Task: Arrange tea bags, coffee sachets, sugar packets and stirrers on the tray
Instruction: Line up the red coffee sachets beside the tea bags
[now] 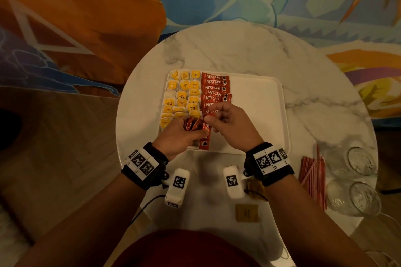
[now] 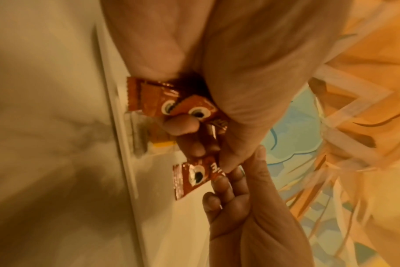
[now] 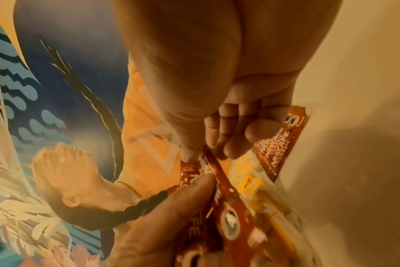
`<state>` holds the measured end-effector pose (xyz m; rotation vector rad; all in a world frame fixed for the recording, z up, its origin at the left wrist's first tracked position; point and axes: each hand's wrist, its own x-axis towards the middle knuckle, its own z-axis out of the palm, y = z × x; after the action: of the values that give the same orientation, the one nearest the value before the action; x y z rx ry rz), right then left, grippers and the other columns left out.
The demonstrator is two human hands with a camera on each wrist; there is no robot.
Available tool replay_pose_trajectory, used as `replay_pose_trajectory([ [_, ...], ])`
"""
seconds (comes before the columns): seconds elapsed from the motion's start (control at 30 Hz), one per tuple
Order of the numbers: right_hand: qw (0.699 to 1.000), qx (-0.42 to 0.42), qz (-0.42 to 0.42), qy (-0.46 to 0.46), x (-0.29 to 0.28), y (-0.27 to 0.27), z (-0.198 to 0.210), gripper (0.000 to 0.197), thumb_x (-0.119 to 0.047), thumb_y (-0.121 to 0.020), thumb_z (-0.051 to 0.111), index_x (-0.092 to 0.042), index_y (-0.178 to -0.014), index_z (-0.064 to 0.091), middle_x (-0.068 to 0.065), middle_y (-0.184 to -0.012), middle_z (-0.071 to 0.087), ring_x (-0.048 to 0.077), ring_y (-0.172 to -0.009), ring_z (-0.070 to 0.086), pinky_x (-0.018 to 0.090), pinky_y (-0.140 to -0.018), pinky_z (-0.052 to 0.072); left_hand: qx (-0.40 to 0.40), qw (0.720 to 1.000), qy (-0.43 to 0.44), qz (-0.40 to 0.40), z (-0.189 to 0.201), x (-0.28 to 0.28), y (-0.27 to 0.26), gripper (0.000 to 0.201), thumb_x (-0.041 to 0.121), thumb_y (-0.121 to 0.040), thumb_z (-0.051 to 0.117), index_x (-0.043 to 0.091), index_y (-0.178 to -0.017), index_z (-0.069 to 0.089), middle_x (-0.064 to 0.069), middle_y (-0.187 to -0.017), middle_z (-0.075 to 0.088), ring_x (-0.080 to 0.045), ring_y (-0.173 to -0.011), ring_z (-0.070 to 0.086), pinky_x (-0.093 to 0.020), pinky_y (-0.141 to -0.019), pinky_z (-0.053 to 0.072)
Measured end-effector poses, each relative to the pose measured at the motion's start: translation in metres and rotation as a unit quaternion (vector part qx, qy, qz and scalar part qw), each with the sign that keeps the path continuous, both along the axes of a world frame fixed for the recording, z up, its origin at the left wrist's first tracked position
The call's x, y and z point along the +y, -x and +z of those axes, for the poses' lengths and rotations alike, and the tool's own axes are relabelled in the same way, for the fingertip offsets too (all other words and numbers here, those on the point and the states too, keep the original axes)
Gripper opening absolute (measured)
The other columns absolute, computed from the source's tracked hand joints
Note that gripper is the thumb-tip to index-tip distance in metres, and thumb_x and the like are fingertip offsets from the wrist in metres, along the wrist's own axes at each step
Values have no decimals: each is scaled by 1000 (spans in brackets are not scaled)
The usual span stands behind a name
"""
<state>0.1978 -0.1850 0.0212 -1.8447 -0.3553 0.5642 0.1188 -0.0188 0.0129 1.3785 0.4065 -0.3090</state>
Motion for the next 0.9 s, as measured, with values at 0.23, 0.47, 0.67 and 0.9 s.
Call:
replay_pose_trajectory([
  [0.23,999,38,19,6,-11,15,-9,15,-20,-94,69,-9,-103,70,6,-88,74,5,-72,66,15,-61,48,12,995,45,90,3,5,-4,14,12,-90,71,13,-104,72,-11,-91,75,-19,-80,67,-27,-62,44],
  [0.47,998,60,-29,3,-20,25,-16,10,-18,-96,65,-12,-95,74,8,-84,76,18,-72,69,28,-61,52,34,989,92,113,5,3,0,19,13,-95,65,14,-114,69,-12,-107,76,-20,-84,73,-18,-51,47],
  [0.67,997,69,-28,10,-25,25,-12,11,-18,-96,65,-13,-93,75,6,-85,76,18,-72,70,30,-63,53,27,983,86,159,2,7,2,22,15,-95,66,13,-118,68,-10,-101,75,-15,-72,70,-18,-48,45],
  [0.9,991,74,-104,-30,-24,22,-12,10,-15,-97,64,-15,-101,73,3,-87,76,12,-68,65,26,-61,52,26,992,46,112,1,7,5,21,17,-95,66,16,-116,69,-10,-101,75,-16,-73,69,-21,-55,45],
])
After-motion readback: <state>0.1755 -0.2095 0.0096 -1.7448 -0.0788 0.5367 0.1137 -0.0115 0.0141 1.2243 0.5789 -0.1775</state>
